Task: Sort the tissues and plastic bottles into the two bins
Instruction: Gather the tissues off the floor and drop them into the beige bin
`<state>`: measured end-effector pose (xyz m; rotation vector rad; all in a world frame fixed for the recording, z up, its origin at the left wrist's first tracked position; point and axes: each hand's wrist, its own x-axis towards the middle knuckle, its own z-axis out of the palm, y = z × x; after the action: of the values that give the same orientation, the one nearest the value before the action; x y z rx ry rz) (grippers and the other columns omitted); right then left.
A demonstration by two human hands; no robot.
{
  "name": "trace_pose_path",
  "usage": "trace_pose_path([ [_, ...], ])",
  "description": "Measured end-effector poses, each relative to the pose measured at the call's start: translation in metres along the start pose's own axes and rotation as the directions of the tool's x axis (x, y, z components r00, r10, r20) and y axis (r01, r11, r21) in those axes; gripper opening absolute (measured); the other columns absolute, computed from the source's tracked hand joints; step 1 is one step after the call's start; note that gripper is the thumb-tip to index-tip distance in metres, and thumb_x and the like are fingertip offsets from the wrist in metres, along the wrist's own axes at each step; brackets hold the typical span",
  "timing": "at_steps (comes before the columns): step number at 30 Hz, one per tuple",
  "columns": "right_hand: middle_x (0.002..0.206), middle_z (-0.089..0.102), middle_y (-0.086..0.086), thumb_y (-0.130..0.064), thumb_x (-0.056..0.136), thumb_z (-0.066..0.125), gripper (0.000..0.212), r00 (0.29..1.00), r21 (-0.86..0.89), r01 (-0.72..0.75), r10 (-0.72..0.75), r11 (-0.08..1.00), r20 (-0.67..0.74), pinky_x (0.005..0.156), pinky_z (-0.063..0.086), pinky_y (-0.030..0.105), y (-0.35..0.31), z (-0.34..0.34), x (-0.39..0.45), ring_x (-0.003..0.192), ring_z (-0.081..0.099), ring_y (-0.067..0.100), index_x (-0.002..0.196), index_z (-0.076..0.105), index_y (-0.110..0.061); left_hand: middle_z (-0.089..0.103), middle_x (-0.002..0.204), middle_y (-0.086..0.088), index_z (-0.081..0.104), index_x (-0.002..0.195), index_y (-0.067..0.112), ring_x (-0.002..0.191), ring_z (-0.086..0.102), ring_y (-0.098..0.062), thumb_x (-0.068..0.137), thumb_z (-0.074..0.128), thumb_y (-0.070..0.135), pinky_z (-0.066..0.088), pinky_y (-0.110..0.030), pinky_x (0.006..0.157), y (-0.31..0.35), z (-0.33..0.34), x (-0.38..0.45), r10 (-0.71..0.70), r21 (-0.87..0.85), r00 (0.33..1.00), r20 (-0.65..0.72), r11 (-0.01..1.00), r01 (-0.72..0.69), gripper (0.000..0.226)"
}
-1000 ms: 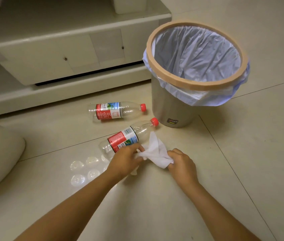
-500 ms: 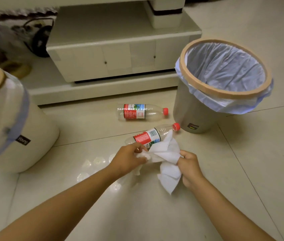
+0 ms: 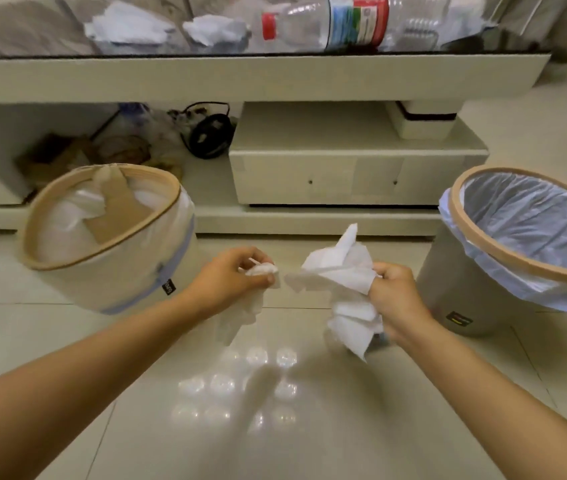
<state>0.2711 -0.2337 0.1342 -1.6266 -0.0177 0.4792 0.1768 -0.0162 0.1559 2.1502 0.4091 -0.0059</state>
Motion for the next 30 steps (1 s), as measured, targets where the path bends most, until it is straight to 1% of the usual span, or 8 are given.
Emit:
trace_pose_path([
  [4,0.075,0.066,0.01,-0.002,0.079,0.07,0.003,0.992,-0.079,0.101,-0.095,0.992,0.078,0.061,0.051,0.036,-0.04,0.047,-0.003,0.066,0.061,0.025,0.077,0.069,-0.002,0.065,0.099,0.001,0.064,0.109,0.021,0.086,0.063,-0.013,0.085,0.069,0.029,0.052,-0.025,0.066,0.007,-0.062,-0.016,0.012,-0.085,0.991,-0.135,0.996,-0.024,0.026],
  [8,0.074,0.059,0.014,0.001,0.077,0.069,0.014,0.976,-0.083,0.179,-0.167,0.98,0.137,0.059,0.05,0.041,-0.074,0.093,-0.004,0.066,0.055,0.026,0.085,0.063,0.011,0.066,0.099,0.003,0.062,0.111,0.021,0.085,0.062,-0.012,0.087,0.067,0.027,0.047,-0.021,0.062,0.001,-0.119,-0.03,0.01,-0.136,0.964,-0.267,0.989,-0.048,0.026],
  [11,0.07,0.063,0.009,0.003,0.08,0.065,0.003,0.967,-0.145,0.23,-0.209,0.962,0.146,0.058,0.052,0.033,-0.095,0.132,-0.006,0.064,0.058,0.024,0.081,0.067,0.005,0.067,0.096,0.002,0.064,0.105,0.022,0.086,0.063,-0.016,0.086,0.068,0.026,0.048,-0.025,0.064,-0.008,-0.155,-0.032,-0.001,-0.152,0.921,-0.39,0.986,-0.063,0.02],
  [17,0.081,0.068,0.008,0.005,0.081,0.056,0.016,0.943,-0.199,0.314,-0.281,0.928,0.178,0.052,0.05,0.024,-0.122,0.207,-0.005,0.071,0.062,0.023,0.082,0.071,-0.002,0.063,0.1,0.005,0.062,0.109,0.024,0.087,0.061,-0.013,0.088,0.065,0.026,0.048,-0.023,0.061,-0.031,-0.207,-0.016,-0.041,-0.237,0.834,-0.551,0.965,-0.109,0.021],
  [21,0.091,0.07,0.01,0.007,0.078,0.052,0.029,0.941,-0.208,0.324,-0.291,0.923,0.174,0.057,0.051,0.029,-0.127,0.245,-0.002,0.08,0.065,0.029,0.084,0.073,-0.012,0.061,0.103,0.005,0.059,0.111,0.026,0.091,0.059,-0.013,0.09,0.062,0.029,0.051,-0.027,0.068,-0.056,-0.219,0.005,-0.067,-0.204,0.79,-0.609,0.976,-0.074,0.021],
  [26,0.085,0.069,0.01,0.007,0.077,0.05,0.026,0.941,-0.287,0.334,-0.298,0.898,0.163,0.067,0.057,0.038,-0.129,0.275,0.006,0.079,0.065,0.03,0.073,0.069,-0.011,0.06,0.105,0.006,0.056,0.112,0.029,0.096,0.06,-0.017,0.095,0.05,0.034,0.054,-0.042,0.086,-0.084,-0.223,0.023,-0.142,-0.194,0.799,-0.584,0.981,0.033,0.019],
  [28,0.078,0.065,0.012,0.006,0.075,0.05,0.018,0.944,-0.311,0.326,-0.291,0.893,0.154,0.066,0.056,0.042,-0.127,0.283,0.012,0.078,0.065,0.034,0.071,0.066,0.0,0.061,0.105,0.005,0.057,0.112,0.029,0.097,0.06,-0.017,0.097,0.044,0.033,0.053,-0.043,0.088,-0.096,-0.222,0.024,-0.155,-0.206,0.787,-0.597,0.978,0.036,0.02],
  [30,0.071,0.058,0.013,0.005,0.074,0.048,0.019,0.946,-0.342,0.323,-0.289,0.883,0.148,0.062,0.054,0.041,-0.125,0.291,0.019,0.071,0.061,0.032,0.062,0.06,-0.004,0.062,0.104,0.004,0.058,0.109,0.028,0.096,0.061,-0.017,0.099,0.04,0.033,0.053,-0.04,0.087,-0.105,-0.22,0.022,-0.152,-0.218,0.77,-0.62,0.976,0.018,0.021],
])
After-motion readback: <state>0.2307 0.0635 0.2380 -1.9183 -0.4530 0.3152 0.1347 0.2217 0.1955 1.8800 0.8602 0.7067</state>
